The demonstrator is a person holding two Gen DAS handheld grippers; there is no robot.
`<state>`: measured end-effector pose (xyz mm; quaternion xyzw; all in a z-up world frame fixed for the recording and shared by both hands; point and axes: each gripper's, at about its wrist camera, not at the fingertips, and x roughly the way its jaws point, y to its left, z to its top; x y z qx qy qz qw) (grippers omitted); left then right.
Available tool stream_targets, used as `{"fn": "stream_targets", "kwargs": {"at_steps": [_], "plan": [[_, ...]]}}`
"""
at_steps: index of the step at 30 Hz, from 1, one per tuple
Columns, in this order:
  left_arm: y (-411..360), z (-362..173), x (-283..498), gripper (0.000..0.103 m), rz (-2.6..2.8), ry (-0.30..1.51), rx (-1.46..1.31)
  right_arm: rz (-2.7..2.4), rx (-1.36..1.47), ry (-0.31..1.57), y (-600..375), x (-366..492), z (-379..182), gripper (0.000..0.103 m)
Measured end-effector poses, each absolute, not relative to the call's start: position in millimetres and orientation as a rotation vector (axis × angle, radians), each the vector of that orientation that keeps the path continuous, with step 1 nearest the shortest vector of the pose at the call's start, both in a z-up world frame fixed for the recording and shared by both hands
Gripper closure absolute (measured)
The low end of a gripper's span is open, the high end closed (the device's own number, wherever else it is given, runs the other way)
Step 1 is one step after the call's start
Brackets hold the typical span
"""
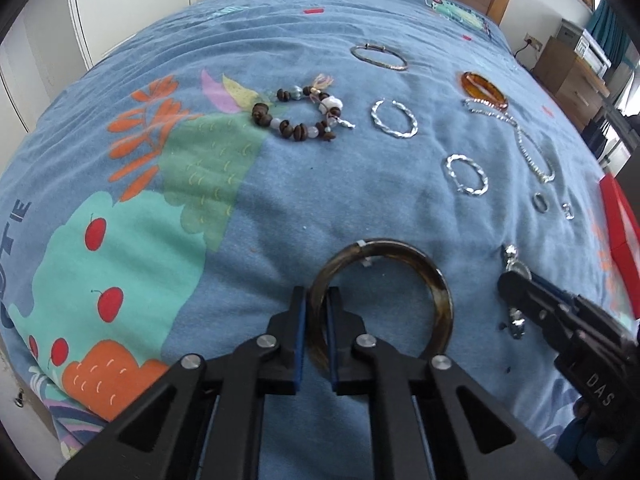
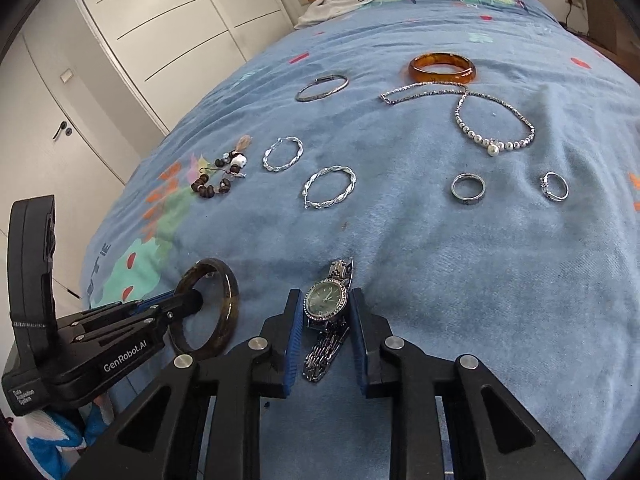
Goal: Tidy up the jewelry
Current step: 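Grasp the brown bangle with the left tool while the right tool grasps the silver watch, then carry the brown bangle and silver watch with both tools into the red box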
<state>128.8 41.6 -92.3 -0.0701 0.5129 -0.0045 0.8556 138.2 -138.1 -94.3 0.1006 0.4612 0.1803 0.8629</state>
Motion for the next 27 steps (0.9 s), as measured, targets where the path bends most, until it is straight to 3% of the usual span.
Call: {"fn": "stream_targets", "kwargs": {"at_steps": [16, 27], "plan": [[21, -27, 90, 0.096, -0.100, 0.968, -0.131, 0.362, 0.253, 0.846, -177, 83, -44, 0.080], [-99, 14, 91, 0.096, -0.351, 0.962, -0.066, 0.186, 0.286, 0.749, -291, 42, 2, 0.080]]}}
